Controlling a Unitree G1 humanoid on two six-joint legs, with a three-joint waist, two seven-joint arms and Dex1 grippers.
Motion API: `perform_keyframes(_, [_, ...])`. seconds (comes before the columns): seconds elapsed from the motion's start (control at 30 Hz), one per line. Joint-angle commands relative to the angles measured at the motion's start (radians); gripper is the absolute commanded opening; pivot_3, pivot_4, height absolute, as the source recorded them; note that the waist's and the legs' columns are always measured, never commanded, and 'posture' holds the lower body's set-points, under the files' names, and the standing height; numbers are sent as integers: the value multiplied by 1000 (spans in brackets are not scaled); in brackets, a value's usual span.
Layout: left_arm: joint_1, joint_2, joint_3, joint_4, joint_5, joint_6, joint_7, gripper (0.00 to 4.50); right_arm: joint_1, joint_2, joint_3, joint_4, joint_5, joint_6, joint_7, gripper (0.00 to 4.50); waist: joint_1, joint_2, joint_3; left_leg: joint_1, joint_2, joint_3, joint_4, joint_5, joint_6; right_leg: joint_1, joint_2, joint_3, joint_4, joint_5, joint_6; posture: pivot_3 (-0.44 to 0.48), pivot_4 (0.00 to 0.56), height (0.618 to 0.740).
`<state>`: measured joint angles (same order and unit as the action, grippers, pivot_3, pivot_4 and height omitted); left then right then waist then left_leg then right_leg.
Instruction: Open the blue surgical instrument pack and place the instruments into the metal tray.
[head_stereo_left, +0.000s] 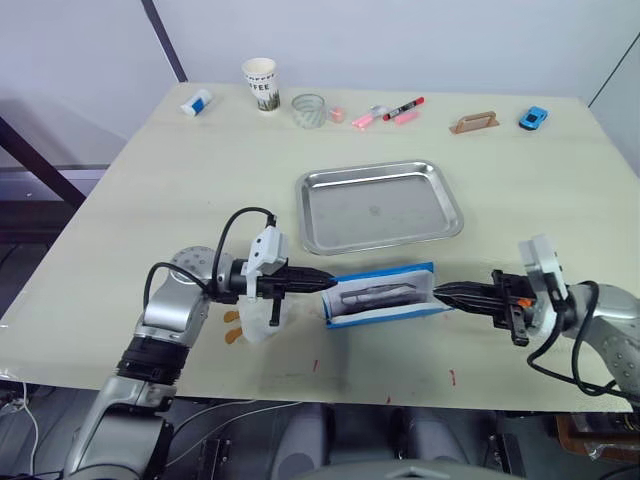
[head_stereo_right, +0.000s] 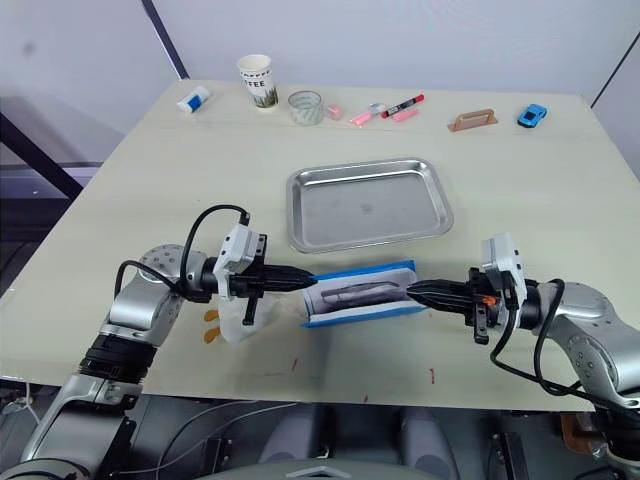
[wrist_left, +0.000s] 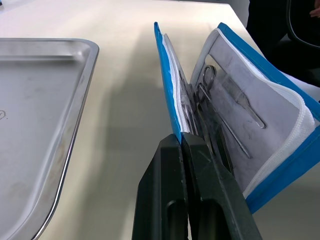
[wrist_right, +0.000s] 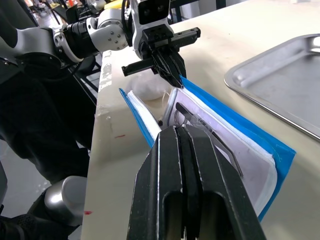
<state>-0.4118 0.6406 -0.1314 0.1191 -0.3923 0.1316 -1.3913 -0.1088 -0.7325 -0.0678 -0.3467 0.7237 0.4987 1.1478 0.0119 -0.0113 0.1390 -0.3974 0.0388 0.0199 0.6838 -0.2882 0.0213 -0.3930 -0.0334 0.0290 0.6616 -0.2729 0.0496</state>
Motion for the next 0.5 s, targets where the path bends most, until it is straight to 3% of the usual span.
perform_keyframes(0.03, [-6,5,-6,-17,8,6,-11,0,-26,2,17,11,-27,-19,6,55,0,0,0,0,0,0,0,0,0,0,0,0,0,0,0,0,150,740])
perform_keyframes(0.5, [-40,-9,-12,21,20,-3,-33,0,-131,7,100,134,-113,-26,68,55,2,0,0,0,0,0,0,0,0,0,0,0,0,0,0,0,150,740])
